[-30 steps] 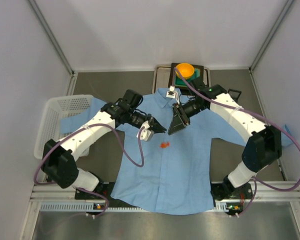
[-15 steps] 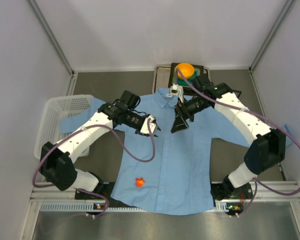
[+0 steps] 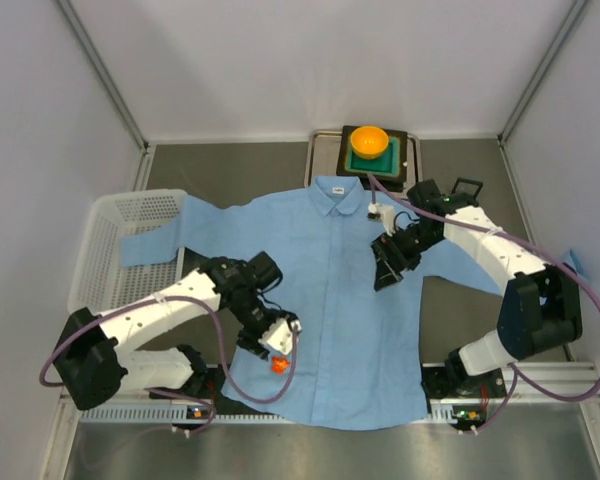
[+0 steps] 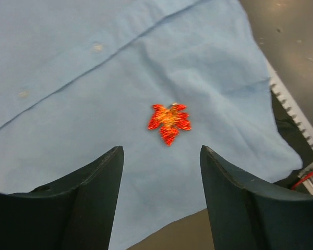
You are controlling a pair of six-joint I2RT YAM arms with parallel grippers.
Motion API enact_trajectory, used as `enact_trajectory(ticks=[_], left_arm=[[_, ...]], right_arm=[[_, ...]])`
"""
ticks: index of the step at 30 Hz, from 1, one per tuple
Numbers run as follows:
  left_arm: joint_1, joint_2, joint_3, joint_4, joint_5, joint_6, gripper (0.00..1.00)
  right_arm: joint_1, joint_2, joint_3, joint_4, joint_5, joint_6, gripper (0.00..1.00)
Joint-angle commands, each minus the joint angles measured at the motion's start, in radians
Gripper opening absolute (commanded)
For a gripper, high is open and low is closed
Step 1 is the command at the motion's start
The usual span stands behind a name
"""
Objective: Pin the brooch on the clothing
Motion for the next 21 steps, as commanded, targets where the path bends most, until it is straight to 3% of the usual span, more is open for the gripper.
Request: enact_trajectory(ticks=[1, 7, 21], left_arm=[[-0.188, -0.015, -0.1, 0.058, -0.084, -0.087, 0.65], [-0.272, -0.019, -0.167, 0.254, -0.162, -0.266, 0.65], [-0.299, -0.007, -0.273, 0.399, -0.242, -0.211, 0.7]], right_arm=[[-0.085, -0.051, -0.006, 0.0, 0.044, -0.029, 0.82], [-0.089, -0.09, -0.004, -0.001, 0.043, -0.037, 0.82], [-0.09, -0.148, 0.005, -0.004, 0.06, -0.015, 0.82]])
